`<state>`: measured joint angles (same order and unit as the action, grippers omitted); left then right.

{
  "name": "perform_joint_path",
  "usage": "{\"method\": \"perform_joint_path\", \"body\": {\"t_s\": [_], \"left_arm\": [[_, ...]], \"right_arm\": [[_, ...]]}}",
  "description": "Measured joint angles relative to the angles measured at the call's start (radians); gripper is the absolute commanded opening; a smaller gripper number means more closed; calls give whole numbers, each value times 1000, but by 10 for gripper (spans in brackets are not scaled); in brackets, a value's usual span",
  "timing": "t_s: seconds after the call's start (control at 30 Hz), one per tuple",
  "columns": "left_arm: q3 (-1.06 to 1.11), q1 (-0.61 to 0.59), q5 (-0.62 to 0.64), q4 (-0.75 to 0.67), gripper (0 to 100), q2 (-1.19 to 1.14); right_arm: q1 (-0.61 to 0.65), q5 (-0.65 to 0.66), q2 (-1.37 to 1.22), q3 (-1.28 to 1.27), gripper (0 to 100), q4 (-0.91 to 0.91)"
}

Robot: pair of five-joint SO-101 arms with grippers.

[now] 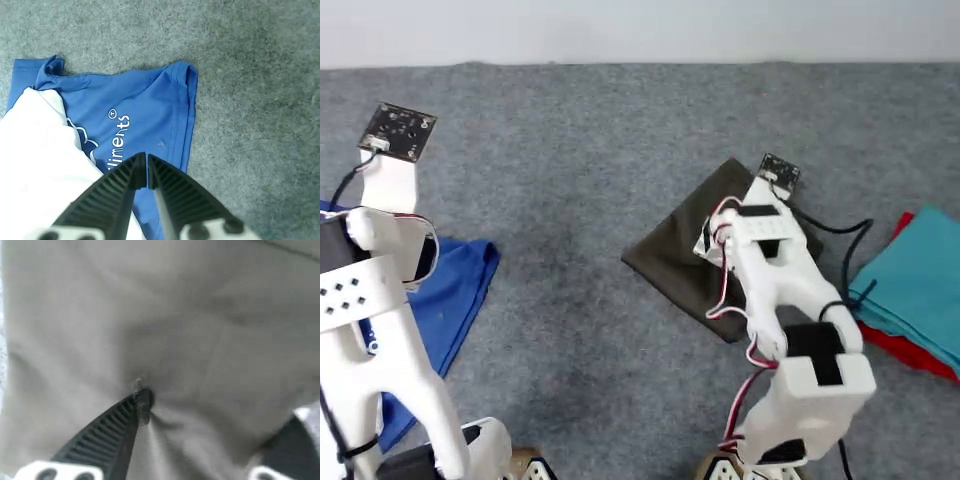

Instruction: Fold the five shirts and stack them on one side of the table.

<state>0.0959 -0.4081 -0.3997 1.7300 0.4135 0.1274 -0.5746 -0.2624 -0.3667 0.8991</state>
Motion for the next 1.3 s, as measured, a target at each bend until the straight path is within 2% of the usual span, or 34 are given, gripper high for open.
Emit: {"method": "perform_joint_path", "body": {"t_s": [0.07,0.13,0.23,0.43,0.6,0.77,1.0,1.3], "left_arm": [[0,0,0,0,15,0],[0,0,0,0,15,0],[0,0,0,0,15,0],[0,0,0,0,15,0],[0,0,0,0,15,0],[0,0,0,2,15,0],[0,0,0,2,15,0],[0,0,0,2,15,0]], "right_arm": [[-2,0,-40,69,2,64],[-9,0,-80,132,34,118],[-11,0,-127,209,4,189],[-20,3,-155,252,8,233],[-35,89,-135,253,8,267],[-120,249,25,230,8,358],[-269,362,339,229,8,482],[-427,549,532,229,8,482]]}}
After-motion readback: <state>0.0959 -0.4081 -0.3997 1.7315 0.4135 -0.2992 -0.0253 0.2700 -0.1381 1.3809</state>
